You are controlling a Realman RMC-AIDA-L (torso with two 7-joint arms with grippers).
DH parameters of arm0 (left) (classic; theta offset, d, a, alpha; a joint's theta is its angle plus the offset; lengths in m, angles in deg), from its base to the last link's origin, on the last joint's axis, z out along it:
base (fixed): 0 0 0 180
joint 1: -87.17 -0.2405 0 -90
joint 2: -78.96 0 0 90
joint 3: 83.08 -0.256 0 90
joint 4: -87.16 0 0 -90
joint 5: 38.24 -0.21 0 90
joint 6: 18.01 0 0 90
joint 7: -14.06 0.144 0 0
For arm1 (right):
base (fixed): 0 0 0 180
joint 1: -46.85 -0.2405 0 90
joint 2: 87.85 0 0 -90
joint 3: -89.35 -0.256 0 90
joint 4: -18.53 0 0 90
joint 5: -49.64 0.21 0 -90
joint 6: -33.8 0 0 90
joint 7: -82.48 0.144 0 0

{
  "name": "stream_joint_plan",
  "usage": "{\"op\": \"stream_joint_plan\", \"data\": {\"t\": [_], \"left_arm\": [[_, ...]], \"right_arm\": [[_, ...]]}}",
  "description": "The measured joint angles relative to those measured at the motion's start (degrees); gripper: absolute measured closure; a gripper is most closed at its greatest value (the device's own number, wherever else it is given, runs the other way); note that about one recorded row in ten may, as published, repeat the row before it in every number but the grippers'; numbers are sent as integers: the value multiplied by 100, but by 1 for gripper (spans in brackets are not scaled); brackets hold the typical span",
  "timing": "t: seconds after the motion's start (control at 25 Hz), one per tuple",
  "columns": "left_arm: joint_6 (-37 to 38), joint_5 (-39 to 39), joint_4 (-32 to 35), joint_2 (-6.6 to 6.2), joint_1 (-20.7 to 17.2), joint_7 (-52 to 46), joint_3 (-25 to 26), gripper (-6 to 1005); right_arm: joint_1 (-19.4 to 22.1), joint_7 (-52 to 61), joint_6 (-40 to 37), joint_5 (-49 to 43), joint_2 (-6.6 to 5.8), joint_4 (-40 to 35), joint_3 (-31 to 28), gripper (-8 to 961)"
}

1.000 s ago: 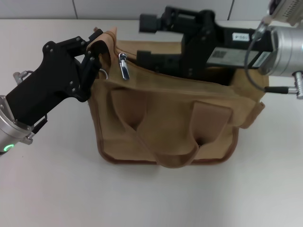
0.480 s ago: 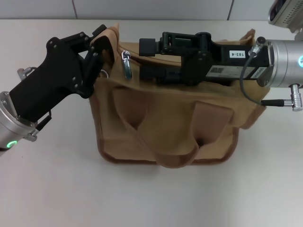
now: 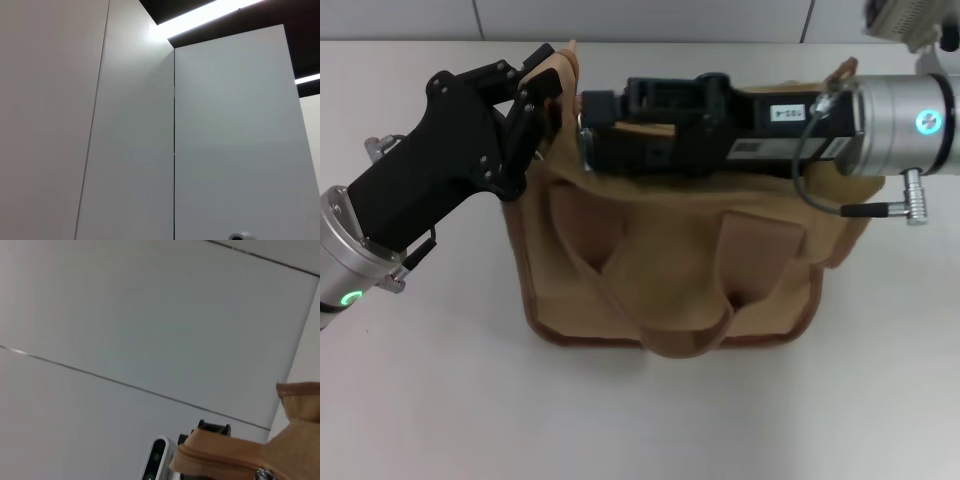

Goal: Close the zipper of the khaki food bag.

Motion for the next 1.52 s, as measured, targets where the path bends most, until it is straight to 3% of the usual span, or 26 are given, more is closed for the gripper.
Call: {"op": "stream_joint_plan", "data": {"t": [0.8,1.28,1.52], "left_arm": [[-41,4,-52,0,33,0,15,955],[-51,1,-133,0,69,0,-22,953],[-21,-1,-137,0,76,0,-27,951]], "right_arm": [[-5,-203,59,-11,14,1,54,201],[-67,-205,176,-11,39,35,61,620],[-57,-179,290,-64,42,41,128,635]]}}
